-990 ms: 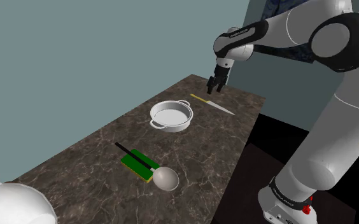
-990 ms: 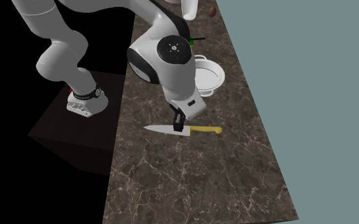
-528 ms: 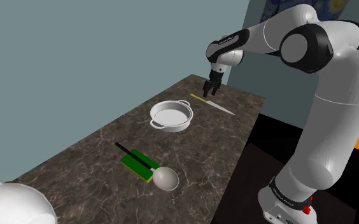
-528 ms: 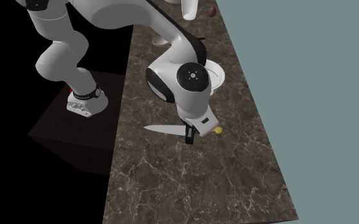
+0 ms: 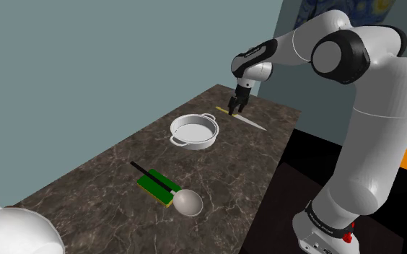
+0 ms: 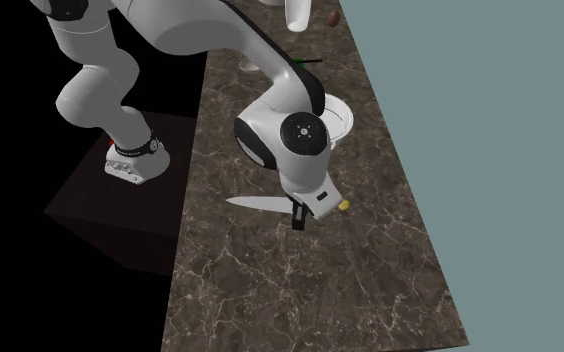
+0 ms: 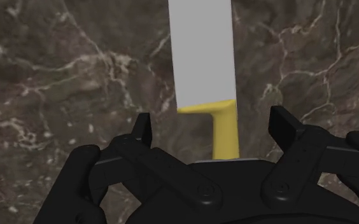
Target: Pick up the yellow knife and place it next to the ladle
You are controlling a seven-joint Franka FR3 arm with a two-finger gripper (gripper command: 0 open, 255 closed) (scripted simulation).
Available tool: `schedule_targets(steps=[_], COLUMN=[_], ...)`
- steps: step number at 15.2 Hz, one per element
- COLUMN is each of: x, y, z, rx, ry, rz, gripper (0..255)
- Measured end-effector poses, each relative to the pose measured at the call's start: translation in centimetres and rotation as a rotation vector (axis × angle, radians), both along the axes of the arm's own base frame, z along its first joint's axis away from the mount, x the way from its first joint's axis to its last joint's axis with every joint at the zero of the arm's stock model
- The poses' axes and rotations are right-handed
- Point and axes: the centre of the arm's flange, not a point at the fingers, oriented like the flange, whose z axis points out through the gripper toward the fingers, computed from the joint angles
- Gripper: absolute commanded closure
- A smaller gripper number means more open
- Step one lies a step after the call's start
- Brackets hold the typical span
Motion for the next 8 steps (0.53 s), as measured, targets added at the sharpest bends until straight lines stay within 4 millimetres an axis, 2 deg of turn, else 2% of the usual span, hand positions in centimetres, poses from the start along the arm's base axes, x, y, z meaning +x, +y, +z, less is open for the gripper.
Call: schedule_targets(steps=[3, 4, 6, 8], x=[0.01, 0.01, 0.03, 0.26], y=[-0.01, -0.01, -0.23, 0.38], z=[-0.02, -0.02, 0.39, 0.45], rx=[0.000, 0.000, -0.004, 0.002], ry=[0.000, 0.000, -0.008, -0.007], rz=[0.000, 0.000, -0.003, 0.006], gripper=[0, 255, 255, 255])
